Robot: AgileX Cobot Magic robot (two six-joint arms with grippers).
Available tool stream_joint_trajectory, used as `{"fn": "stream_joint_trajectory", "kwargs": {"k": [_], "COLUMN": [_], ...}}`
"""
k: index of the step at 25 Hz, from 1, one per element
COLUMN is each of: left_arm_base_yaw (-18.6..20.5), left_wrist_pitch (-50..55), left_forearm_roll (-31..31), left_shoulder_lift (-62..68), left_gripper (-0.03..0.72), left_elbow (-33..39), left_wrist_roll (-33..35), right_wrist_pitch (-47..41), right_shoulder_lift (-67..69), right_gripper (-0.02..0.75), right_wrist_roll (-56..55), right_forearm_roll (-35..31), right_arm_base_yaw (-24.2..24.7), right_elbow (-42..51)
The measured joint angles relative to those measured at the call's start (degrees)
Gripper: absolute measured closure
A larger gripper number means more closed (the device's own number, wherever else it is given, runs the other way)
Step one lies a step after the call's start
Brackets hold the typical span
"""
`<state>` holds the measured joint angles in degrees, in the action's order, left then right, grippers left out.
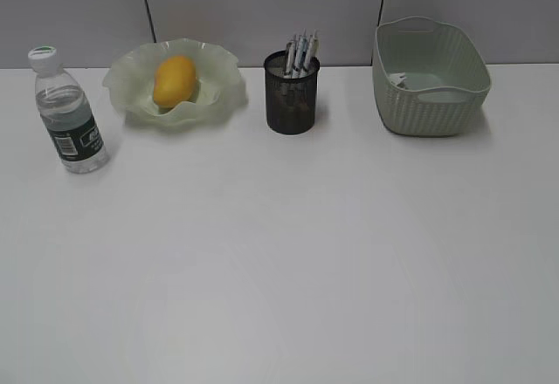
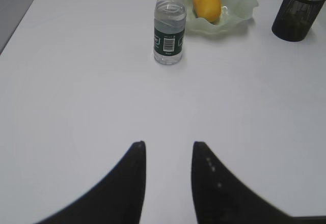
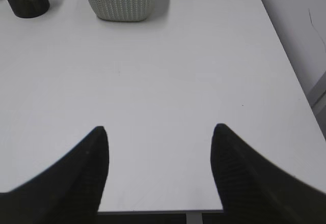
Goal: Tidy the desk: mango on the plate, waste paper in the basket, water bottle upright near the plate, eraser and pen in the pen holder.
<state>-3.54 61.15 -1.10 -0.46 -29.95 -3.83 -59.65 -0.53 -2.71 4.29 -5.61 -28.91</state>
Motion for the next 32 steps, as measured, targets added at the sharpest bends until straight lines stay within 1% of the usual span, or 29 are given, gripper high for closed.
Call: {"fn": "stream_joint_trajectory", "kwargs": {"k": [32], "left_arm_base_yaw": [0.0], "left_wrist_pitch": [0.0], "left_forearm_roll": [0.0], "left_shoulder_lift": [0.0], "left_gripper": [0.449], "left_elbow": [0.0], "left_wrist_roll": [0.0], "right_wrist_pitch": [0.0], "right_shoulder_lift": [0.0], "right_gripper": [0.237], "right_wrist_roll": [0.0], "right_forearm_roll": [0.0], "right_arm_base_yaw": [0.0], "right_elbow": [0.0]}}
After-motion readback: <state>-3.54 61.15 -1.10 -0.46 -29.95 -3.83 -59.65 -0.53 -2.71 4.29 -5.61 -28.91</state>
